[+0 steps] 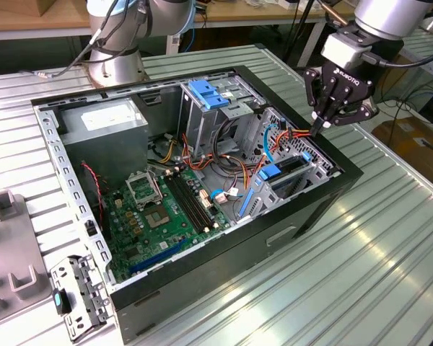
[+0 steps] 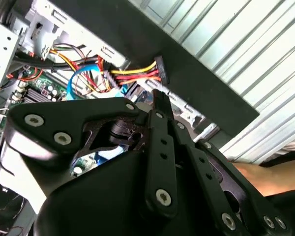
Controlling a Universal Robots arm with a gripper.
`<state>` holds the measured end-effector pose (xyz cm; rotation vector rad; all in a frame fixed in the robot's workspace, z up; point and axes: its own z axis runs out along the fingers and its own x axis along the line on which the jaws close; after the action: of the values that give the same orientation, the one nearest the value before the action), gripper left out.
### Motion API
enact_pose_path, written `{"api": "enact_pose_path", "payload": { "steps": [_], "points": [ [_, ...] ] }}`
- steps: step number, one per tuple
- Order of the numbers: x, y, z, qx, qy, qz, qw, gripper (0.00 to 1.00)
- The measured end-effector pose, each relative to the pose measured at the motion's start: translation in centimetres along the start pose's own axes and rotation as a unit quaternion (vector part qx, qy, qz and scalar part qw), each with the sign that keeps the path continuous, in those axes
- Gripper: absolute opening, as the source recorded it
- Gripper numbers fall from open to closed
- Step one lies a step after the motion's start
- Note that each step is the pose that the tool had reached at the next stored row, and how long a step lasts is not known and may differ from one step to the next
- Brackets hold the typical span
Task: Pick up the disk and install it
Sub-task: 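Insert the first disk wire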
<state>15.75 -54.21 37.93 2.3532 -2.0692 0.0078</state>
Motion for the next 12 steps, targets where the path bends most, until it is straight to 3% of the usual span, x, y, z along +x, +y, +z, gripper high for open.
{"api": "enact_pose_path", "payload": {
  "steps": [3, 5, 8, 9, 12],
  "points": [
    [-0.12, -0.20, 0.08, 0.0002, 0.0001, -0.025, 0.99968, 0.11],
    [-0.12, -0.21, 0.14, 0.0004, 0.0002, -0.049, 0.99880, 0.11],
    [-0.12, -0.21, 0.20, 0.0007, 0.0002, -0.077, 0.99705, 0.11],
    [-0.10, -0.29, 0.21, 0.0008, 0.0002, -0.090, 0.99598, 0.11],
    [-0.09, -0.45, 0.17, 0.0010, 0.0003, -0.103, 0.99466, 0.11]
  ]
}}
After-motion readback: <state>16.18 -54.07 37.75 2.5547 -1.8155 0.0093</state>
